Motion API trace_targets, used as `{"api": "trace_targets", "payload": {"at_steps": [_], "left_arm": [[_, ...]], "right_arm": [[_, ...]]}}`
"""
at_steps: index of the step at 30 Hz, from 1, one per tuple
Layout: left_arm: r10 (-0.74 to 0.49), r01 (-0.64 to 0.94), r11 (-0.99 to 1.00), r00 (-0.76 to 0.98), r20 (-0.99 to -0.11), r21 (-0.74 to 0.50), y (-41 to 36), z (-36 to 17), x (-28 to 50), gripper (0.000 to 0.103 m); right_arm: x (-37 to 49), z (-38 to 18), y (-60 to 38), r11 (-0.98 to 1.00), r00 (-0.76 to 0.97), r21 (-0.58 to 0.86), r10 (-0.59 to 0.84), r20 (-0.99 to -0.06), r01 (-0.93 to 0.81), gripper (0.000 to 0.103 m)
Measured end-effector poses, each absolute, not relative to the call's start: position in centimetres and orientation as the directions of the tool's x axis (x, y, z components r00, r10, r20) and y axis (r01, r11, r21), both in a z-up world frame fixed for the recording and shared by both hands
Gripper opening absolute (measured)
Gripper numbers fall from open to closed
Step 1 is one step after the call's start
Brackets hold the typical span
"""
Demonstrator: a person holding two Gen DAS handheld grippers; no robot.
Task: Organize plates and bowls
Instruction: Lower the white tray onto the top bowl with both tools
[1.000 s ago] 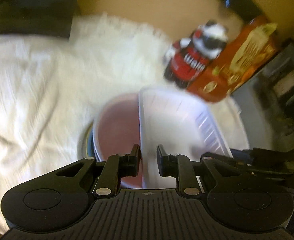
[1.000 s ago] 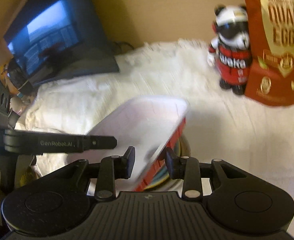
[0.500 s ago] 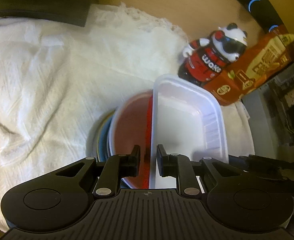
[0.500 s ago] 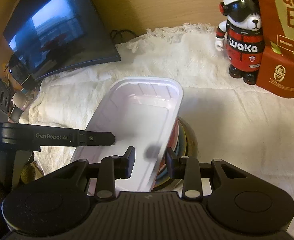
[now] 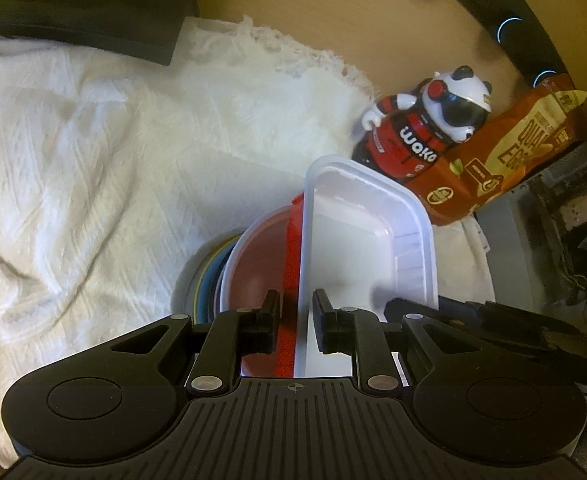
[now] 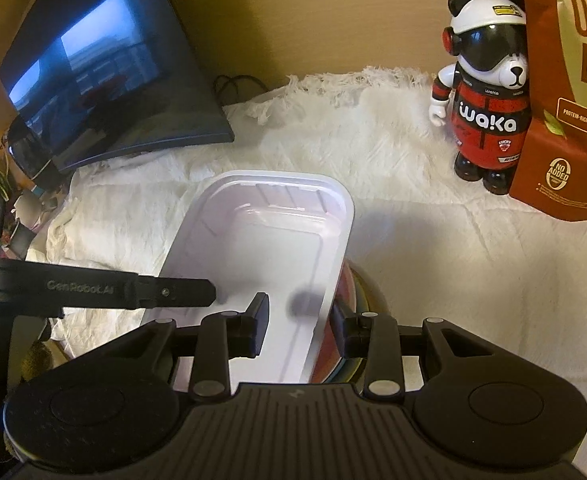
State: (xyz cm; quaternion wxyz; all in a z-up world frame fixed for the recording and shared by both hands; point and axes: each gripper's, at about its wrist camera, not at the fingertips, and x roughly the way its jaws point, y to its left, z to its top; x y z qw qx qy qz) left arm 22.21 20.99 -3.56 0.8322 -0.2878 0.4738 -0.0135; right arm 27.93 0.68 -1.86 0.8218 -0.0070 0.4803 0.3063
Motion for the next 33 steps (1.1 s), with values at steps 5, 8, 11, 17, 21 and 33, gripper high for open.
{"api": "trace_targets", "payload": {"at_steps": [5, 8, 11, 17, 21, 33], "left_arm": [[-0.258, -0.271, 0.838, 0.569, -0.781, -0.474, 21.7, -3.0, 21.8, 0.021], [-0.252, -0.272, 0.837, 0.578, -0.776, -0.475, 22.2, -2.4, 21.8, 0.021], [-0.257, -0.258, 0.842, 0.579, -0.774, -0.473, 21.9, -2.1, 21.9, 0.021], [-0.256, -0.236, 0.859, 0.572, -0.779, -0.455, 21.0, -2.0, 22.2, 0.021], [-0.253, -0.245, 0.855, 0.572, -0.780, -0.457, 21.3, -2.1, 22.2, 0.021], [-0.251, -0.298, 0.825, 0.569, -0.783, -0.481, 23.0, -3.0, 21.9, 0.021]], "right_arm": [[28.2, -2.0, 0.7, 0.829, 0.361, 0.265, 0.472, -0.804, -0.492, 0.034], [28.1, -2.0, 0.8, 0.832, 0.366, 0.254, 0.464, -0.807, -0.493, 0.034], [28.0, -1.9, 1.0, 0.828, 0.360, 0.257, 0.468, -0.807, -0.499, 0.034], [27.8, -1.4, 1.9, 0.820, 0.369, 0.250, 0.475, -0.799, -0.515, 0.034], [28.1, -1.0, 2.0, 0.816, 0.374, 0.263, 0.490, -0.787, -0.515, 0.034], [28.2, -1.6, 2.6, 0.817, 0.364, 0.264, 0.485, -0.795, -0.512, 0.034]]}}
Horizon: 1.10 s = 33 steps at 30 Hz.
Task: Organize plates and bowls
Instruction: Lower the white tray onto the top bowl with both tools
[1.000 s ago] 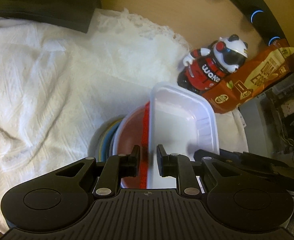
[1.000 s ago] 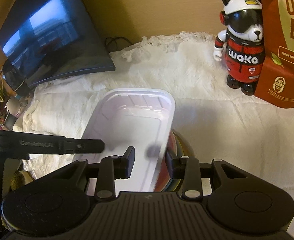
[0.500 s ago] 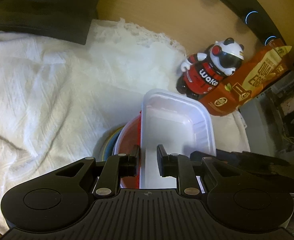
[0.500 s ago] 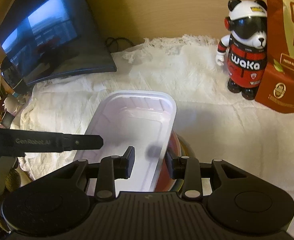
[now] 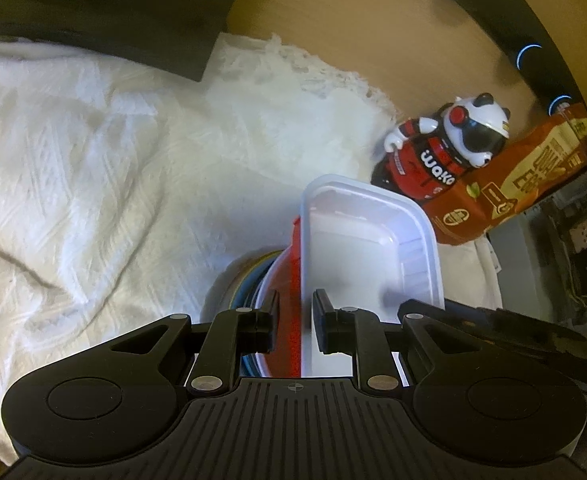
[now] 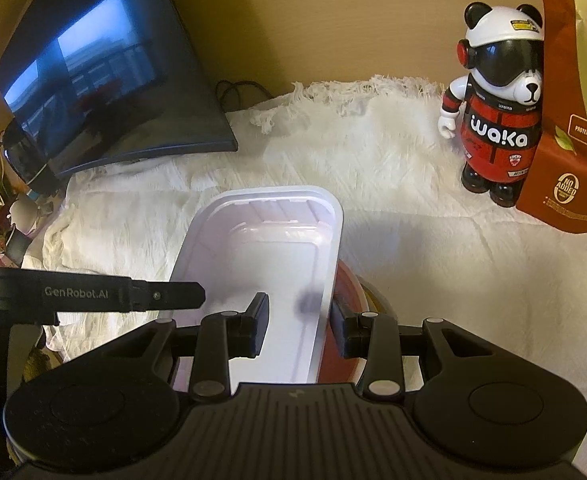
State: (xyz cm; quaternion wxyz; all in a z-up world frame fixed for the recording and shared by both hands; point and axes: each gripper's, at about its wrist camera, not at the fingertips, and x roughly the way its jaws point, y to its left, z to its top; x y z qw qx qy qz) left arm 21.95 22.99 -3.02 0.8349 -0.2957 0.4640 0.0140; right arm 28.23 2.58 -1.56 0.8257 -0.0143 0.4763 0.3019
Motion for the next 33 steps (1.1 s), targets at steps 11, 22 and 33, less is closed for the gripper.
{"api": "trace_targets", "payload": {"at_steps": [11, 22, 33], "left_arm": [[-0.272, -0.314, 0.806, 0.556, -0.785, -0.502, 22.9, -3.4, 22.0, 0.020], [-0.272, -0.317, 0.807, 0.548, -0.791, -0.498, 22.8, -3.8, 22.3, 0.020], [-0.246, -0.323, 0.807, 0.579, -0.778, -0.495, 23.2, -2.3, 21.4, 0.020]], "right_arm": [[28.0, -1.6, 3.0, 0.807, 0.343, 0.279, 0.497, -0.797, -0.521, 0.034], [28.0, -1.7, 2.6, 0.802, 0.328, 0.297, 0.507, -0.797, -0.518, 0.034], [27.8, -1.6, 2.1, 0.795, 0.326, 0.307, 0.520, -0.790, -0.524, 0.034]]}}
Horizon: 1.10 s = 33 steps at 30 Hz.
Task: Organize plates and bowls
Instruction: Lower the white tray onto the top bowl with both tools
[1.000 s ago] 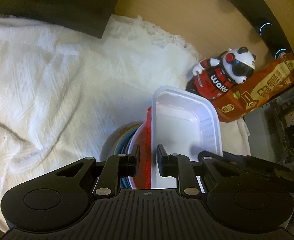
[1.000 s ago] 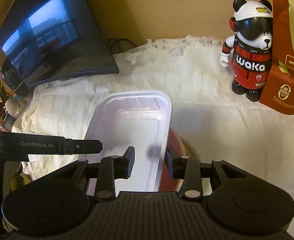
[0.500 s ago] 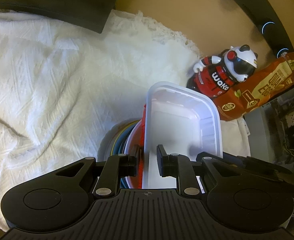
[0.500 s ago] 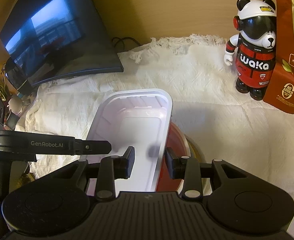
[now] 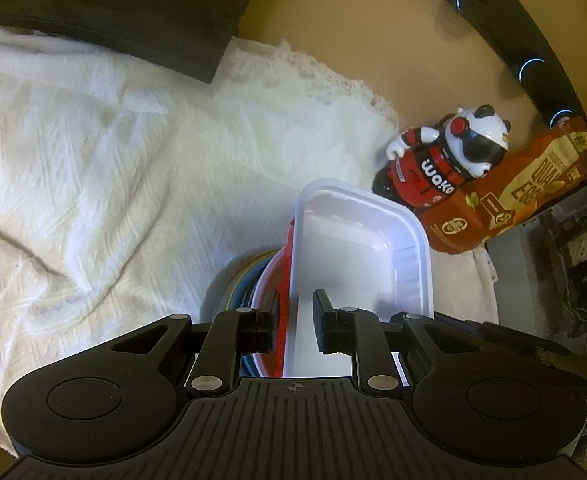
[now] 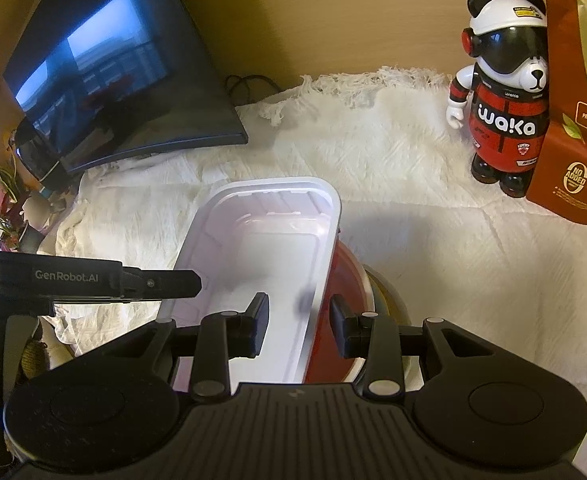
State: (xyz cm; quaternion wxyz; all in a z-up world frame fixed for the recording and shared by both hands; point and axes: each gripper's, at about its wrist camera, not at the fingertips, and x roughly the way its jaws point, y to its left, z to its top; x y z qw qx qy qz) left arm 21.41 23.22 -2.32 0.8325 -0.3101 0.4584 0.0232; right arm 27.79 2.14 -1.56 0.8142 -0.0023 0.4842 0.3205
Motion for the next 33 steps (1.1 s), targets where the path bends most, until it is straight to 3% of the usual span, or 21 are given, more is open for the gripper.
{"api": "trace_targets", "payload": {"at_steps": [19, 25, 33], "left_arm": [[-0.393, -0.197, 0.801, 0.539, -0.745, -0.565, 24.7, -2.9, 22.2, 0.023], [-0.377, -0.203, 0.809, 0.541, -0.752, -0.552, 25.5, -2.0, 21.7, 0.023], [-0.318, -0.278, 0.779, 0.595, -0.738, -0.561, 25.3, -1.9, 20.6, 0.023]], "right_arm": [[26.6, -0.4, 3.4, 0.894, 0.455, 0.254, 0.413, -0.789, -0.370, 0.035], [26.1, -0.3, 3.1, 0.909, 0.474, 0.250, 0.390, -0.790, -0.332, 0.035], [26.1, -1.0, 2.7, 0.876, 0.440, 0.253, 0.433, -0.786, -0.410, 0.035]]}}
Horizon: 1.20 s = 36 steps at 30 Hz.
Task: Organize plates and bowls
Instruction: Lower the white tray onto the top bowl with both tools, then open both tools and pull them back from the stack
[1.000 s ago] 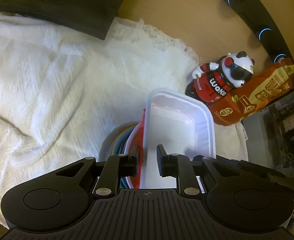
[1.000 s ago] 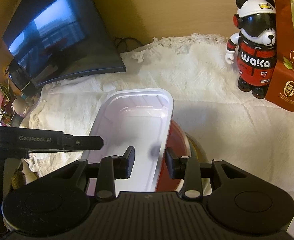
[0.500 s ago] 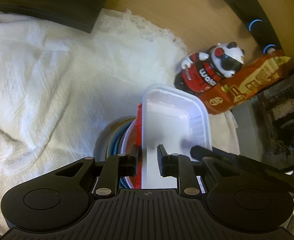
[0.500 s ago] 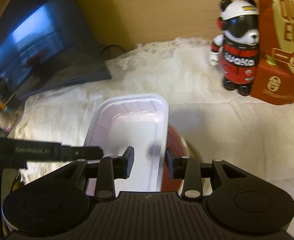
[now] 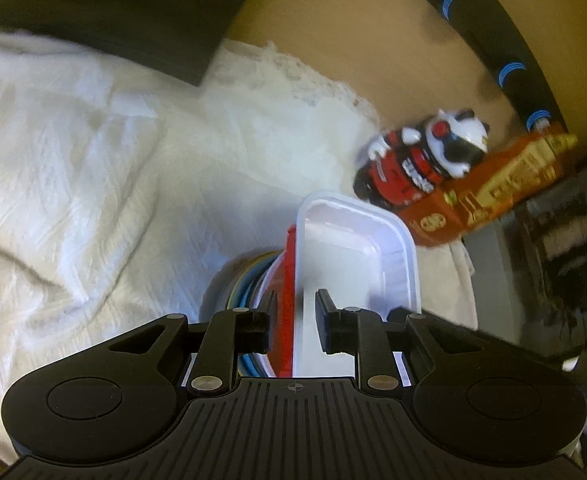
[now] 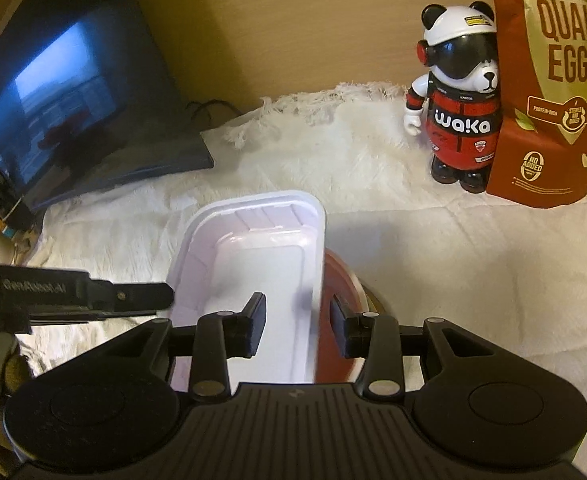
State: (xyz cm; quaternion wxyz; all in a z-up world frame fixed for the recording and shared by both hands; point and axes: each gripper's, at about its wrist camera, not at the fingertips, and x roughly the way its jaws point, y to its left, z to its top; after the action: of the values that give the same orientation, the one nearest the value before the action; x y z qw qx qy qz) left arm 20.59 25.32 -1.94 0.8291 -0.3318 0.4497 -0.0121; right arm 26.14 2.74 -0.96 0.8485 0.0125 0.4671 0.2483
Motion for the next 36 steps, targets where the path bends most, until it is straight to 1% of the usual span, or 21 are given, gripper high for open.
{"api": "trace_targets", "payload": {"at_steps": [2, 5, 9, 12, 13, 14, 15, 17, 18, 19, 20, 21, 23, 26, 28, 29, 32, 36], "left_arm": [[-0.294, -0.298, 0.774, 0.612, -0.734, -0.559, 25.3, -1.7, 20.1, 0.023], [-0.207, -0.351, 0.775, 0.645, -0.736, -0.525, 25.3, -0.9, 18.6, 0.023], [-0.088, -0.391, 0.768, 0.721, -0.687, -0.508, 24.8, 0.4, 15.3, 0.023], [-0.037, -0.374, 0.797, 0.754, -0.656, -0.475, 23.5, 1.4, 12.7, 0.023], [-0.023, -0.365, 0.810, 0.762, -0.647, -0.458, 22.9, 1.7, 11.9, 0.023], [0.000, -0.359, 0.828, 0.769, -0.639, -0.431, 22.2, 1.9, 11.1, 0.022], [0.035, -0.357, 0.848, 0.775, -0.631, -0.391, 21.2, 2.2, 10.2, 0.021], [0.077, -0.338, 0.884, 0.786, -0.614, -0.322, 19.1, 2.3, 8.5, 0.020], [0.071, -0.314, 0.900, 0.791, -0.608, -0.302, 18.1, 2.0, 7.6, 0.020], [0.062, -0.301, 0.907, 0.787, -0.614, -0.294, 17.4, 1.7, 6.8, 0.020], [0.047, -0.290, 0.912, 0.777, -0.627, -0.290, 16.7, 1.5, 6.2, 0.018], [0.026, -0.268, 0.920, 0.770, -0.638, -0.286, 16.0, 1.2, 5.4, 0.017], [0.019, -0.235, 0.938, 0.768, -0.640, -0.254, 14.3, 0.8, 3.8, 0.017], [0.082, -0.202, 0.972, 0.773, -0.629, -0.122, 11.9, 0.4, 1.4, 0.017], [0.133, -0.226, 0.972, 0.760, -0.637, -0.066, 11.0, 0.0, 0.7, 0.017], [0.134, -0.228, 0.972, 0.750, -0.648, -0.063, 10.8, 0.0, 0.5, 0.017], [0.074, -0.179, 0.979, 0.754, -0.653, -0.095, 10.5, 0.1, -0.3, 0.017], [0.077, -0.169, 0.983, 0.740, -0.668, -0.075, 10.1, -0.2, -0.6, 0.017]], "right_arm": [[25.9, -0.6, 2.6, 0.860, 0.448, 0.251, 0.455, -0.769, -0.444, 0.035], [25.5, -0.2, 2.3, 0.842, 0.476, 0.224, 0.475, -0.740, -0.491, 0.036], [24.2, 0.1, 1.7, 0.843, 0.532, 0.145, 0.450, -0.717, -0.518, 0.037], [21.8, 1.1, 0.8, 0.847, 0.597, 0.101, 0.446, -0.667, -0.521, 0.042], [20.7, 1.5, 0.4, 0.846, 0.618, 0.092, 0.452, -0.643, -0.525, 0.045], [19.5, 1.9, 0.0, 0.847, 0.639, 0.080, 0.455, -0.620, -0.525, 0.051], [18.3, 2.1, -0.4, 0.848, 0.659, 0.069, 0.458, -0.597, -0.526, 0.054], [15.4, 2.5, -1.0, 0.854, 0.704, 0.048, 0.457, -0.543, -0.518, 0.072], [14.0, 2.5, -1.2, 0.861, 0.724, 0.038, 0.450, -0.522, -0.508, 0.077], [12.6, 2.5, -1.5, 0.873, 0.744, 0.035, 0.436, -0.507, -0.487, 0.085], [11.3, 2.4, -1.7, 0.880, 0.754, 0.040, 0.428, -0.498, -0.474, 0.091], [10.0, 2.3, -1.9, 0.883, 0.757, 0.043, 0.425, -0.496, -0.467, 0.093], [8.0, 1.8, -2.0, 0.894, 0.758, 0.035, 0.399, -0.517, -0.446, 0.095], [5.7, 0.2, -1.8, 0.915, 0.728, 0.018, 0.332, -0.600, -0.403, 0.095], [5.1, -0.8, -1.8, 0.927, 0.696, 0.036, 0.305, -0.650, -0.373, 0.095], [4.8, -1.2, -1.9, 0.933, 0.681, 0.053, 0.297, -0.669, -0.355, 0.095], [4.3, -1.7, -2.3, 0.944, 0.667, 0.082, 0.285, -0.689, -0.319, 0.095], [3.5, -2.0, -2.6, 0.957, 0.680, 0.073, 0.253, -0.688, -0.281, 0.095]]}}
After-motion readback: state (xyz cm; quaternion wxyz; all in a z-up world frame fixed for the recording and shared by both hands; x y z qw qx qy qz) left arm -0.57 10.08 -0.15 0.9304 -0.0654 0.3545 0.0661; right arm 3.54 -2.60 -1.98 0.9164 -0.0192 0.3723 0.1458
